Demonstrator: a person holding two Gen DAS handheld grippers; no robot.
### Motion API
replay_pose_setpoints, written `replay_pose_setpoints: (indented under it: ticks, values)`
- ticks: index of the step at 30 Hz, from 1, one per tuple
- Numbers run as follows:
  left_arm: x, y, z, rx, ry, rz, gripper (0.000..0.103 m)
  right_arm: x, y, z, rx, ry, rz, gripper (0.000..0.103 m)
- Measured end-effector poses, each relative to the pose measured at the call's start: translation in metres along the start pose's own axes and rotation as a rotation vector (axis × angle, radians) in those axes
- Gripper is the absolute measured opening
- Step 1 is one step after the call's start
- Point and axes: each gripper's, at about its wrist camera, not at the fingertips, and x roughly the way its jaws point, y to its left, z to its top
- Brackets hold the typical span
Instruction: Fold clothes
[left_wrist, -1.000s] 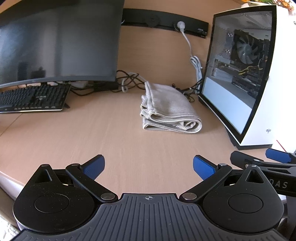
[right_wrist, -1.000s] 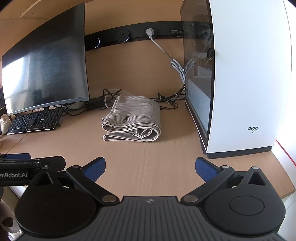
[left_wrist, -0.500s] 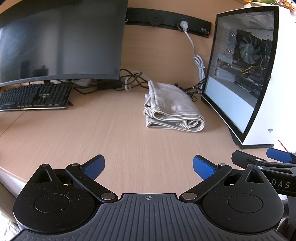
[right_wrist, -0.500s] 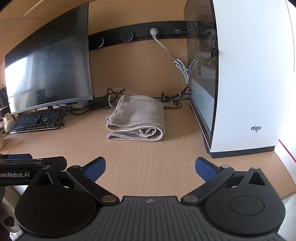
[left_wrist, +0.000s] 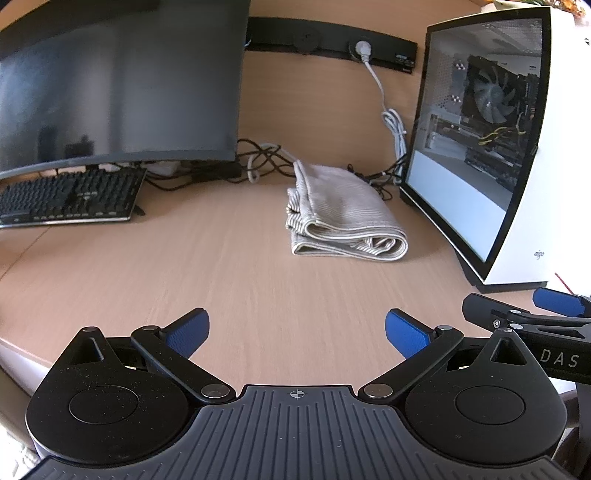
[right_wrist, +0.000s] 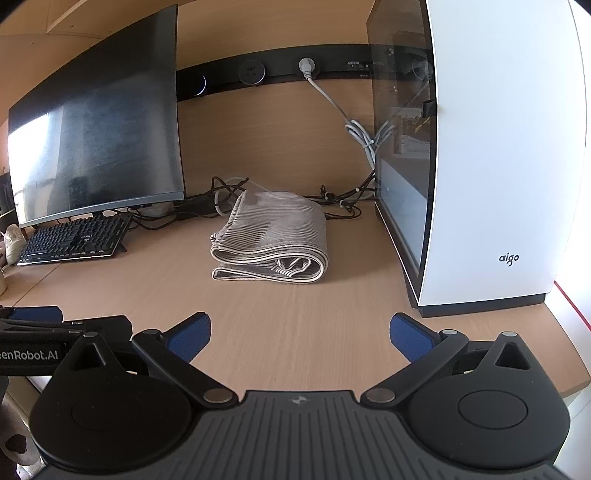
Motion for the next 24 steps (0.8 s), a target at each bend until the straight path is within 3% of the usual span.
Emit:
replay_pose_setpoints:
  ticks: [10,16,24]
  values:
    - [0.002,-0.002,0.003,0.0,-0.004,-0.031,0.103,0.0,-0.001,0.001,0.005,-0.002,-0.013,0.103]
    - [0.004,-0.007,0.003,0.039,-0.011,0.027,0.103,0.0,-0.001,0.0,0.004,0.004,-0.01,0.103]
    - [0.01,-0.003,0.003,0.019,0.019,0.016,0.103,0.001,0.001,-0.001,-0.009,0.004,-0.02,0.103]
